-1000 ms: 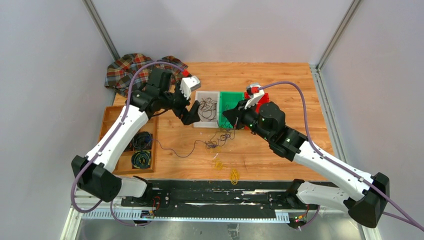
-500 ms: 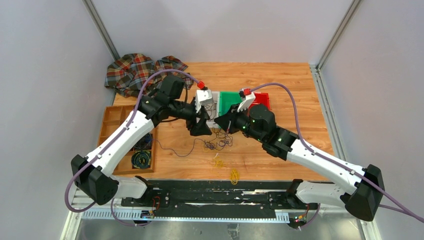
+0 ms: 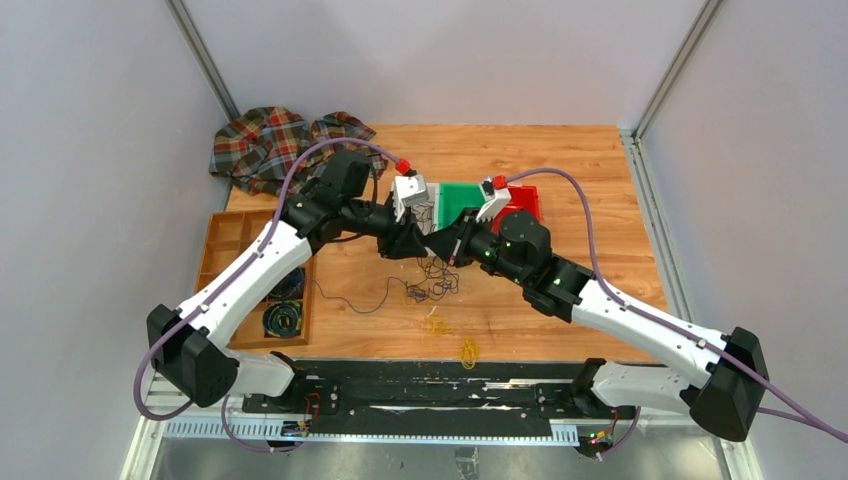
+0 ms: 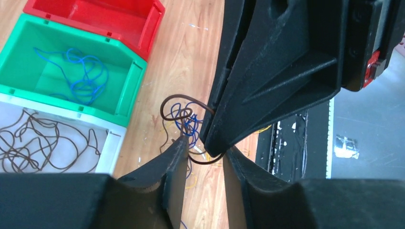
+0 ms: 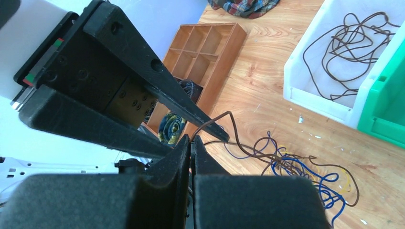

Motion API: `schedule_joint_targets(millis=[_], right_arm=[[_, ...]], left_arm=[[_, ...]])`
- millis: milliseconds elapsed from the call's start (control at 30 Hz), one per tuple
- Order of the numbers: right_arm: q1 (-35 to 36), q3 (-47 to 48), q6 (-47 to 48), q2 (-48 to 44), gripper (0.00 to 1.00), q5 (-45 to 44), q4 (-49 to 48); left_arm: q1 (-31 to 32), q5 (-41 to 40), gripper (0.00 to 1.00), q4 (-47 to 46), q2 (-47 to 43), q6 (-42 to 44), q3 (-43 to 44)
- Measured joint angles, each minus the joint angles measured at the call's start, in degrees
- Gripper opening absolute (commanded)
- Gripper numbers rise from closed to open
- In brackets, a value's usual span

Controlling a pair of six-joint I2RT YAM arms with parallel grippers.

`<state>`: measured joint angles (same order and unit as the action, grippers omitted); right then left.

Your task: Untangle the cables

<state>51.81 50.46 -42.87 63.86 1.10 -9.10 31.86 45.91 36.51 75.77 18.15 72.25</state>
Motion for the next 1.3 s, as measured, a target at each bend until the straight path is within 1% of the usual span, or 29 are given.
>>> schedule_joint_targets(millis=[133, 167, 200, 267, 333, 367, 433, 500, 567, 633, 700, 800, 933, 1067, 1167, 1267, 1300], right_arm=[[-0.11, -0.44, -0.85, 0.35, 0.01, 0.09, -1.11], [-0.13, -0.55, -0.87, 0.37, 0.01, -0.2, -1.14], [-0.13, -0.68, -0.87, 0.33, 0.01, -0.57, -1.16], [-0.13, -1.11, -0.87, 0.07, 0.02, -1.09, -1.31], [-0.11, -2.01, -0.87, -0.76, 0.07, -1.38, -1.44], [-0.09, -2.62, -0.9, -1.49, 0.11, -1.53, -1.46], [-0.09, -3.32, -0.87, -2.64, 0.26, -1.66, -1.36], [-0.11, -3.5, -0.83, -3.74, 0.37, -1.62, -1.36], [-0.26, -3.61, -0.22, -5.2, 0.44, -1.29, -1.4], [-0.68, -4.48, 0.98, -7.21, 0.46, -0.94, -1.53], [-1.07, -6.12, 3.28, -10.12, 0.52, -0.83, -1.11], [-1.14, -8.81, 7.85, -14.14, 0.56, -2.21, 0.57], [-1.14, -14.01, 14.71, -16.52, 0.58, -4.35, 1.09], [-1.14, -16.24, 20.5, -13.51, 0.59, -4.07, 1.2], [-1.14, -16.24, 23.69, -10.12, 0.62, -2.54, -0.22], [-1.14, -16.24, 25.9, -7.52, 0.62, -0.68, -3.21], [-1.14, -16.15, 26.27, -6.82, 0.61, -0.44, -3.96]], left_arm=[[0.15, 0.37, 0.06, -2.05, 0.63, -2.29, -0.17], [0.15, 0.09, 0.02, -2.32, 0.68, -2.8, -0.37], [0.11, 0.0, 0.01, -2.49, 0.68, -3.28, -0.7], [0.07, -0.17, 0.01, -2.86, 0.7, -3.89, -1.05], [0.17, -0.09, 0.01, -3.28, 0.72, -3.89, -1.46], [0.33, -0.09, 0.01, -3.5, 0.72, -3.85, -1.6], [0.48, -0.74, 0.01, -3.98, 0.72, -3.87, -1.66], [0.46, -1.7, 0.01, -4.39, 0.72, -4.07, -1.66], [0.42, -2.89, 0.01, -4.42, 0.72, -4.26, -1.62], [0.42, -4.09, 0.01, -3.78, 0.72, -4.24, -1.11], [0.42, -5.42, 0.01, -2.47, 0.72, -3.93, 0.35], [0.42, -6.49, 0.01, 0.0, 0.7, -3.34, 4.26], [0.42, -6.45, 0.01, 2.16, 0.42, -2.93, 8.61], [0.42, -6.08, 0.01, 5.22, -0.48, -2.01, 10.12], [0.42, -5.86, 0.01, 7.1, -0.68, -1.46, 10.75], [0.42, -5.29, 0.01, 8.44, -0.68, -1.22, 11.61], [0.42, -4.98, 0.01, 8.87, -0.68, -1.22, 12.0]])
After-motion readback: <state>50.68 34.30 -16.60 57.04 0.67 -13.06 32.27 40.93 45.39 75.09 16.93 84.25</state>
